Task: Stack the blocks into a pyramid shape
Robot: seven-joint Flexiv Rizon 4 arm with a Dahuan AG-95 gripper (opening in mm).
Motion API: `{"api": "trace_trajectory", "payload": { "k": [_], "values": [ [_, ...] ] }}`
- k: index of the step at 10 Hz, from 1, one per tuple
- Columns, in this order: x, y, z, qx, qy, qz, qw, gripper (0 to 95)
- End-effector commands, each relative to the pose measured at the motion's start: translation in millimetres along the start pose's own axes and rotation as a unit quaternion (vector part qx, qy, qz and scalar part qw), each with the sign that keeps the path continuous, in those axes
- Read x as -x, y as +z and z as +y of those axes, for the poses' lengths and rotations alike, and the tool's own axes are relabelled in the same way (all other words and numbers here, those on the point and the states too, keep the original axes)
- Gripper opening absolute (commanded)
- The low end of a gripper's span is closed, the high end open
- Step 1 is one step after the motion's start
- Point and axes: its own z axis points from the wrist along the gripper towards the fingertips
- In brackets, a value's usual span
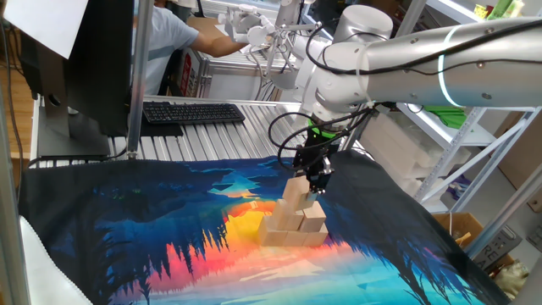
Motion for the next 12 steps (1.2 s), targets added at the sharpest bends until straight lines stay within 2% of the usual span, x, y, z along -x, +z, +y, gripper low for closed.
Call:
{"api": "trace_trajectory", "payload": {
  "k": [1, 4, 8, 12],
  "values": [
    [7.6, 4.4, -2.3, 0.012, 0.000, -0.003, 0.9999, 0.0],
    [13.0, 10.3, -2.0, 0.020, 0.001, -0.001, 0.9998, 0.0],
    [17.1, 16.5, -0.7, 0.031, 0.035, 0.000, 0.9989, 0.0],
    [18.1, 21.1, 1.7, 0.037, 0.052, -0.001, 0.9980, 0.0]
  ]
}}
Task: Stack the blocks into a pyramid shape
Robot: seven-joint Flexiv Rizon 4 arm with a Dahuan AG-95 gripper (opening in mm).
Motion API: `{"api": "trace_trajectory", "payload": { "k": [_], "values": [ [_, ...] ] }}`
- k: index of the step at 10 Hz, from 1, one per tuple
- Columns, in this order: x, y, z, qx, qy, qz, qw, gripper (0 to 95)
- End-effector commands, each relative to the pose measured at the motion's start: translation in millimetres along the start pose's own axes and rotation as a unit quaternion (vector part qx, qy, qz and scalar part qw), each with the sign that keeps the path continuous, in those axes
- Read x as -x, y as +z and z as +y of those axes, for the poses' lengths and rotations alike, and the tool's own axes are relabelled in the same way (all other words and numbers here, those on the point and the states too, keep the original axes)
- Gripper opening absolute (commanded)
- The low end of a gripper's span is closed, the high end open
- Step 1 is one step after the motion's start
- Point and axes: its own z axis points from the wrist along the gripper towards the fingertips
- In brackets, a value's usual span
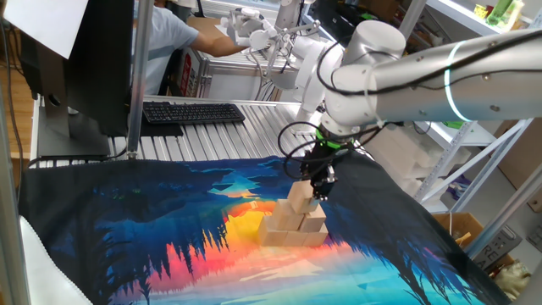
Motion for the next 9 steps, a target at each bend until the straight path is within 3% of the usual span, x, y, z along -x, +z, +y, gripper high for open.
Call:
{"api": "trace_trajectory", "payload": {
  "k": [1, 5, 9],
  "values": [
    [0.0, 2.3, 2.7, 0.001, 0.006, -0.001, 1.0000, 0.0],
    [1.5, 8.3, 5.0, 0.002, 0.005, -0.004, 1.0000, 0.0],
    [2.6, 8.2, 5.7, -0.013, -0.005, -0.005, 0.9999, 0.0]
  ]
}}
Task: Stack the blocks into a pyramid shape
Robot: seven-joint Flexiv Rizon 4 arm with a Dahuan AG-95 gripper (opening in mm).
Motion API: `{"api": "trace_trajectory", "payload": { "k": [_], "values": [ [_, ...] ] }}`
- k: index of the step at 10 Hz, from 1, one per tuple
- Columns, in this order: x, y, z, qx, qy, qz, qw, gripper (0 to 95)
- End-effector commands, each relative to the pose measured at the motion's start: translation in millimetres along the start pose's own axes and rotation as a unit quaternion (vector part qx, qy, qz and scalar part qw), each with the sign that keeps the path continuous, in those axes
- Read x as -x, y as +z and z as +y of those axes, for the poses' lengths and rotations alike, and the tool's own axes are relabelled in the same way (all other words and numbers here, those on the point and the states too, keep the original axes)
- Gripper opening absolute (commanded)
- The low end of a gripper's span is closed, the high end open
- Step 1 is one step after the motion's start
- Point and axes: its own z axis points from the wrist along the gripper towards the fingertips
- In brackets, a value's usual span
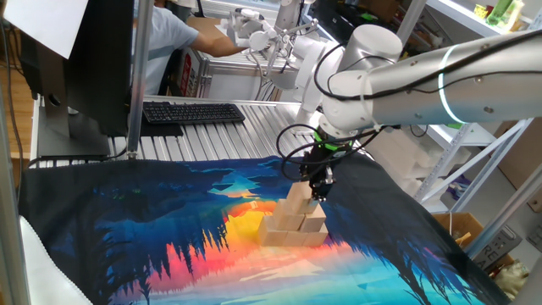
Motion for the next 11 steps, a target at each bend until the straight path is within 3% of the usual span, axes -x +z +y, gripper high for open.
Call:
{"api": "trace_trajectory", "payload": {
  "k": [1, 6, 11],
  "values": [
    [0.0, 0.5, 0.2, -0.015, 0.006, -0.001, 0.9999, 0.0],
    [1.1, -1.7, -0.2, -0.053, 0.039, 0.010, 0.9978, 0.0],
    [2.6, -6.3, -1.2, -0.055, 0.042, 0.015, 0.9975, 0.0]
  ]
}}
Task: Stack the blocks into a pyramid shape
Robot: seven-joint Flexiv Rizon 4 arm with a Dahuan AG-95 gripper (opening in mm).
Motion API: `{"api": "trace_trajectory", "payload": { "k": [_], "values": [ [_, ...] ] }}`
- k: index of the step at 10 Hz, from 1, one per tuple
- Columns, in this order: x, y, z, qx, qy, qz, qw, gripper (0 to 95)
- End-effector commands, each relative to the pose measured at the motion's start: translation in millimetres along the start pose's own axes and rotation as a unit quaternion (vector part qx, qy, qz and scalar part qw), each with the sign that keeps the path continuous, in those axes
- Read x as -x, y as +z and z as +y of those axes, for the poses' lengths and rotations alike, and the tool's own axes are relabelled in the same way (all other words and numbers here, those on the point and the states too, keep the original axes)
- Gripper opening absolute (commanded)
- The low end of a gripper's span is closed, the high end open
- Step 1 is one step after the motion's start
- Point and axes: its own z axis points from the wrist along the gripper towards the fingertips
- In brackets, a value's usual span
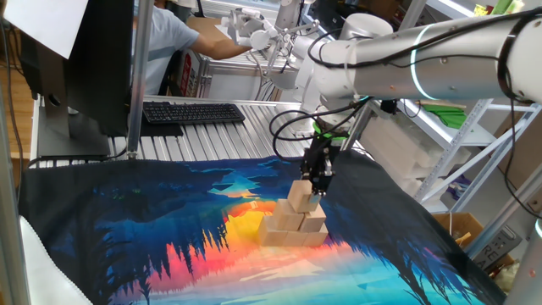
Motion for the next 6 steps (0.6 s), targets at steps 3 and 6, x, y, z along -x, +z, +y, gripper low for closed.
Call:
{"api": "trace_trajectory", "payload": {
  "k": [3, 6],
  "values": [
    [0.3, -0.7, -1.3, 0.001, 0.011, -0.002, 0.9999, 0.0],
    [0.3, -0.7, -1.4, -0.001, 0.013, -0.004, 0.9999, 0.0]
  ]
}}
